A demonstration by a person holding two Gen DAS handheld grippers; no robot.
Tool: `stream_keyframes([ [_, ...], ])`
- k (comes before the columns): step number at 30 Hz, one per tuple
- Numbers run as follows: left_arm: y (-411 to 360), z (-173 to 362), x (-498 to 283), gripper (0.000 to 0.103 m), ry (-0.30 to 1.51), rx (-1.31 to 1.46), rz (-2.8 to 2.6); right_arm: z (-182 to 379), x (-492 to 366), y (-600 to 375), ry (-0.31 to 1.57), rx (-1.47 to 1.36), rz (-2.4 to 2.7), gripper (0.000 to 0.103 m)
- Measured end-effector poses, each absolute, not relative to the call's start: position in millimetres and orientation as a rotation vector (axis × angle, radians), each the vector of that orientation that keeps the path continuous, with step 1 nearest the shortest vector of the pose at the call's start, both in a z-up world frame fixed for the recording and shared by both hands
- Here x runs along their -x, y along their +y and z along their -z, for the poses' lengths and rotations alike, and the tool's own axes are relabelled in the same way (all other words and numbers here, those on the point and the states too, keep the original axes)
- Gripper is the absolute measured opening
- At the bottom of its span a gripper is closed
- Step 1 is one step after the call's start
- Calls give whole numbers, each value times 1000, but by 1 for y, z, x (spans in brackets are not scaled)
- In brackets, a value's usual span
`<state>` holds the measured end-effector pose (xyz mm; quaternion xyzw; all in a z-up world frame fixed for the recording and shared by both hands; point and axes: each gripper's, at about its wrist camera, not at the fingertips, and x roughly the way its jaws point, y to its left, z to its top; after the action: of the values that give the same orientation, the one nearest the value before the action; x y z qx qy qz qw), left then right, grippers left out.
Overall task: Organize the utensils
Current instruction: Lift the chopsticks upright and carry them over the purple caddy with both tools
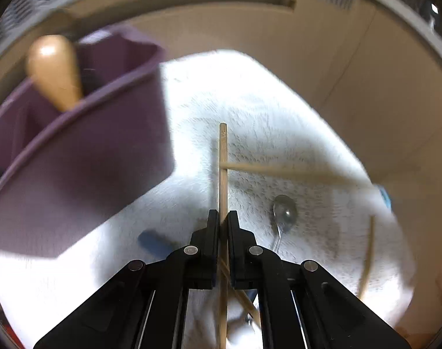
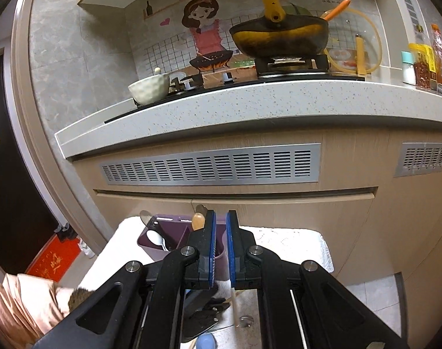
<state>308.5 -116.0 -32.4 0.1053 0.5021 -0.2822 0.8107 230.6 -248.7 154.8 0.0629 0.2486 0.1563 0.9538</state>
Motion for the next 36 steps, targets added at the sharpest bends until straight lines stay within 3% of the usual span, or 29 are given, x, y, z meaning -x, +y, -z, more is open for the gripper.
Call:
stream_keyframes([
  [8,-38,-5,-248,5,961,-51,537,-143,-224,-230,567,-23,-342,8],
  [17,27,-42,-220,5,845,90,469,13,-230,-213,1013,192,-343,9],
  [19,35,-43,-225,5,835,111,477,41,-230,-219,1094,200,-315,11],
  [22,35,-45,-228,5,822,128,483,60,-229,-232,1165,150,-301,27],
  [25,33,-47,-225,6,813,132,485,69,-221,-237,1179,137,-301,29],
  [27,34,-48,-223,6,808,136,482,70,-214,-232,1177,175,-287,26],
  [29,33,-48,-219,5,801,142,479,69,-207,-228,1165,201,-246,10],
  [36,34,-79,-194,6,675,165,474,14,-203,-227,1015,49,-266,7],
])
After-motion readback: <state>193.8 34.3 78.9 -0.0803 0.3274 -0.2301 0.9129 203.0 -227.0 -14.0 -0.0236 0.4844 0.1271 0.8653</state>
